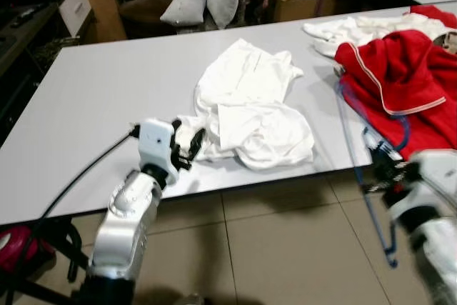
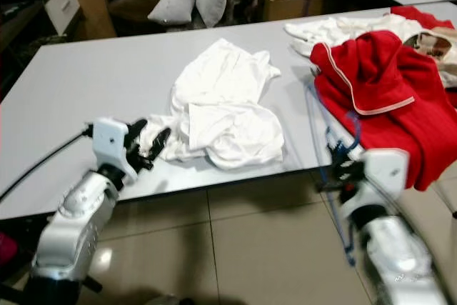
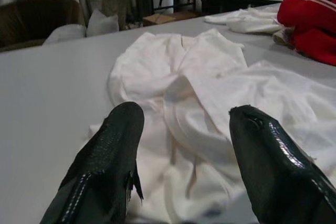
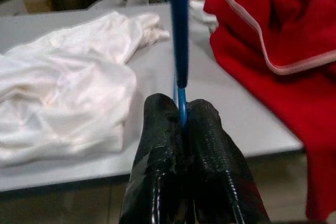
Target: Hang hanger
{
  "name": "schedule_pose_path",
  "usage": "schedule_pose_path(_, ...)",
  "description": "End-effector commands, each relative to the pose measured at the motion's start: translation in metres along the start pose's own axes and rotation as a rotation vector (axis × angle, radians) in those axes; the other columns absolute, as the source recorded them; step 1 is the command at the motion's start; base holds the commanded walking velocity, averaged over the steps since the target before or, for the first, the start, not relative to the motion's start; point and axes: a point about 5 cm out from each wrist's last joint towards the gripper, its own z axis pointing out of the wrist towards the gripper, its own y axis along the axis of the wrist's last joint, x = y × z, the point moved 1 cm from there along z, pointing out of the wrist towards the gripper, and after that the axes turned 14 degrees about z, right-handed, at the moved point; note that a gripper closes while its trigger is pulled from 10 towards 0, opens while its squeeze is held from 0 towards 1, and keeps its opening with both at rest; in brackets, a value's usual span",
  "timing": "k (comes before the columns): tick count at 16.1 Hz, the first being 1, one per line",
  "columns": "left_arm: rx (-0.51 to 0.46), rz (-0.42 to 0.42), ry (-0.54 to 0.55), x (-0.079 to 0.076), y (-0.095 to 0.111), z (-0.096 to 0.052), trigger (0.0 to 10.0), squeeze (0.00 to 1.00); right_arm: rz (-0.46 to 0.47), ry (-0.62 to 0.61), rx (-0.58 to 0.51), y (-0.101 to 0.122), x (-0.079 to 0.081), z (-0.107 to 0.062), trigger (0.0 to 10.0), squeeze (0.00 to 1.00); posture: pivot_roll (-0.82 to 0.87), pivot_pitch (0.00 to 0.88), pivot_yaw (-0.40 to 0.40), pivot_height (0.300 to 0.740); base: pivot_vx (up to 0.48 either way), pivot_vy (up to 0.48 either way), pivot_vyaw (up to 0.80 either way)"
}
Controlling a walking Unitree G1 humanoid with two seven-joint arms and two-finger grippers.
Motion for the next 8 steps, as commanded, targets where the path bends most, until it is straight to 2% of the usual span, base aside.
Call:
schedule_pose_path(1, 0.011, 0.015, 0.018, 0.001, 0.003, -0.003, 10.0, 0.00, -0.015, -0.055, -0.018, 0.000, 0.001, -0.004, 10.0, 0.00, -0.02, 0.000, 0.083, 0.740, 0.000, 0.000, 0.00)
schedule_pose_path(2, 0.027, 0.054, 0.003, -0.004, -0.001, -0.005, 10.0, 0.00, -0.073, -0.117, -0.025, -0.004, -0.003, -0.005, 10.0, 0.00, -0.02, 0.000, 0.082, 0.740, 0.000, 0.000, 0.00)
schedule_pose_path(5, 0.042, 0.076, -0.028, -0.011, -0.005, -0.007, 10.0, 0.00, -0.051, -0.134, -0.032, -0.005, -0.006, -0.002, 10.0, 0.00, -0.02, 0.000, 0.075, 0.740, 0.000, 0.000, 0.00)
schedule_pose_path(6, 0.048, 0.080, -0.022, -0.012, -0.006, -0.007, 10.0, 0.00, 0.003, -0.096, -0.049, -0.003, -0.002, 0.000, 10.0, 0.00, -0.03, 0.000, 0.074, 0.740, 0.251, 0.000, -0.80)
schedule_pose_path(8, 0.058, 0.088, -0.009, -0.013, -0.007, -0.010, 10.0, 0.00, 0.027, -0.059, -0.046, -0.005, 0.002, 0.001, 10.0, 0.00, -0.03, 0.000, 0.071, 0.740, 0.259, 0.000, -0.80)
